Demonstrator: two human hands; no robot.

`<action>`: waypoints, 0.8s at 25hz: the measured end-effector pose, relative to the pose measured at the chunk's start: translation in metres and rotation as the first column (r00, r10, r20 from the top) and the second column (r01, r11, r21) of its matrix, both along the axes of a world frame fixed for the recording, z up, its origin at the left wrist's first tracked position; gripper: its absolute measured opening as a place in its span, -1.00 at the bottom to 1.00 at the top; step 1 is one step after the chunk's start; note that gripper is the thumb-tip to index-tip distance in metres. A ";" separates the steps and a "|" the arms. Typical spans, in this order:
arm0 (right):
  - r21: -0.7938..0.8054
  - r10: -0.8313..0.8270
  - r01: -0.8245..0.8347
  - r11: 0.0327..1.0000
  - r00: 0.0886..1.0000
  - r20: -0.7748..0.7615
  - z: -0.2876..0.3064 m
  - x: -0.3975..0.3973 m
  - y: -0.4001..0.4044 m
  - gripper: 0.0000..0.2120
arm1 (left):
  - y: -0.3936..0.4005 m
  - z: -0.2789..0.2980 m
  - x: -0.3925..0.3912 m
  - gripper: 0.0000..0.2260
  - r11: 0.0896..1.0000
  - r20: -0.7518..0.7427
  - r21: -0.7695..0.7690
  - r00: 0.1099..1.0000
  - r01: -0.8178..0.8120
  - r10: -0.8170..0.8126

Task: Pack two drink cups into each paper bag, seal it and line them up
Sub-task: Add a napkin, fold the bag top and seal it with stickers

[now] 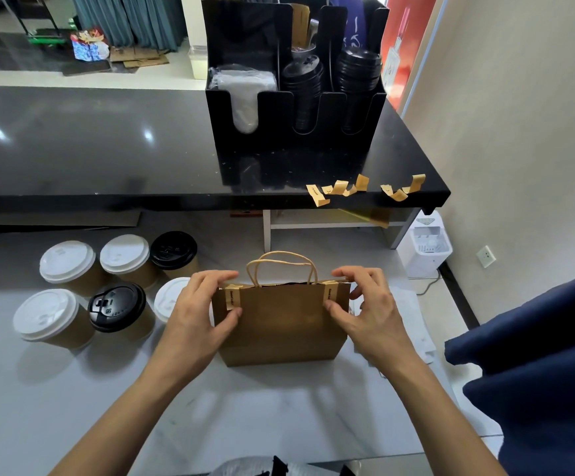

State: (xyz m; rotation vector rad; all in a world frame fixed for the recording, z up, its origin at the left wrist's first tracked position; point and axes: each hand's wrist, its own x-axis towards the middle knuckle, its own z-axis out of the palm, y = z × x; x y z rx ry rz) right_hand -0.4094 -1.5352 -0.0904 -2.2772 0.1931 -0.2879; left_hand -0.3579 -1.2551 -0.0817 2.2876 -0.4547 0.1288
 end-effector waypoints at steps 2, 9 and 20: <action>0.054 -0.010 0.011 0.998 1.000 -0.009 -0.002 -0.002 0.001 -0.47 | 0.001 -0.004 -0.003 -0.41 0.996 -0.073 -0.073 0.997 -0.045 0.040; 0.321 -0.015 0.072 0.944 0.984 -0.176 -0.027 -0.020 0.008 -0.26 | 0.008 -0.024 -0.017 -0.25 0.974 -0.348 -0.167 0.934 -0.152 0.086; 0.423 0.071 0.026 0.906 0.975 -0.212 -0.037 -0.018 -0.001 -0.31 | -0.006 -0.032 -0.042 -0.38 0.934 -0.440 -0.257 0.891 -0.248 0.115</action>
